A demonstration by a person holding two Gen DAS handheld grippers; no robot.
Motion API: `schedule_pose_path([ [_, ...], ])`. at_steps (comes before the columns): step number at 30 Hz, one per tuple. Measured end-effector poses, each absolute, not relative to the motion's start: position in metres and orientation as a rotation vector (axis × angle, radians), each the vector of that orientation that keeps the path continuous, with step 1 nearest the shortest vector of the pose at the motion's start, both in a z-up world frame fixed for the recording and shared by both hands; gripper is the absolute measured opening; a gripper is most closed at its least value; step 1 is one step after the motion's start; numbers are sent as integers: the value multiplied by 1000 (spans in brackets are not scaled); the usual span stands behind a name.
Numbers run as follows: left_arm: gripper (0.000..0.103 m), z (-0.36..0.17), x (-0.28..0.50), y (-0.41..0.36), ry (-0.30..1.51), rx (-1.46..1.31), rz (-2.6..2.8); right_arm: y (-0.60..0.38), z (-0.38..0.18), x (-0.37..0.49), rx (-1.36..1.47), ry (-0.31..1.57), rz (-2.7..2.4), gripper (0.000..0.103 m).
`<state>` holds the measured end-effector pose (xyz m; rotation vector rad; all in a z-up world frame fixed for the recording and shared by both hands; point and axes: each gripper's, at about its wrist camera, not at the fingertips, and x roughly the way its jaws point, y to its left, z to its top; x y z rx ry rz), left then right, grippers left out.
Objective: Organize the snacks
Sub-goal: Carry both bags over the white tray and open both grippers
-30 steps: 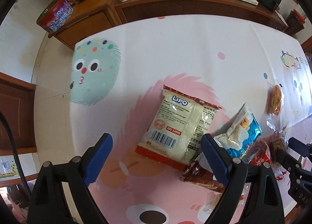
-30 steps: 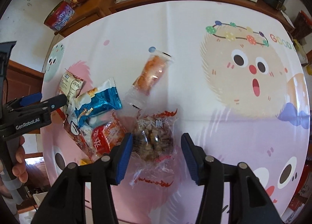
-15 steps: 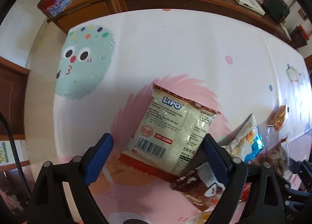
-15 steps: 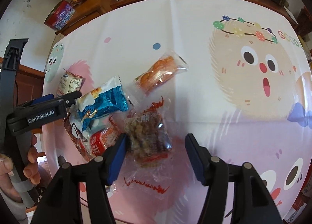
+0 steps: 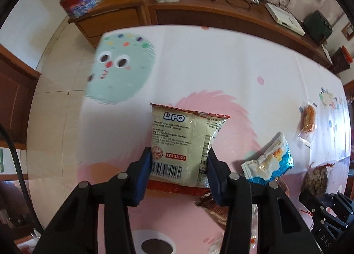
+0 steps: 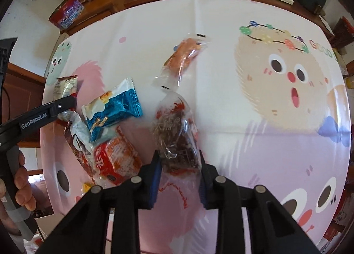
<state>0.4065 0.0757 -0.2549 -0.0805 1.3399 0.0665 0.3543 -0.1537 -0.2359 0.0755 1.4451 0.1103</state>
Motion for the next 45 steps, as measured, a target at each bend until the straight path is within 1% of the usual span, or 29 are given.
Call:
schedule_pose_path([
  [6,45,-204,365,76,1276,-68,22,-161,-208,331,111,1400,108,29],
  [9,45,-180,342,77,1245,-29,9,-165,-187,317,127,1366,106,29],
  [17,45,-106,263,91,1157,-40,-63,-162,-123,267,157,1261,106,29],
  [25,45,-60,170,86,1079,-12,-109,-143,-69,203,139,1164,135,29],
  [30,45,-43,124,84,1020,-1,-121,-129,-45,157,119,1109,144,29],
  [36,45,-36,85,86,973,-4,-114,-113,-28,110,102,1058,154,29],
  [39,45,-38,72,86,963,-5,-105,-104,-21,88,63,1011,136,29],
  [45,45,-54,51,82,964,30,-66,-96,-24,56,65,998,138,29],
])
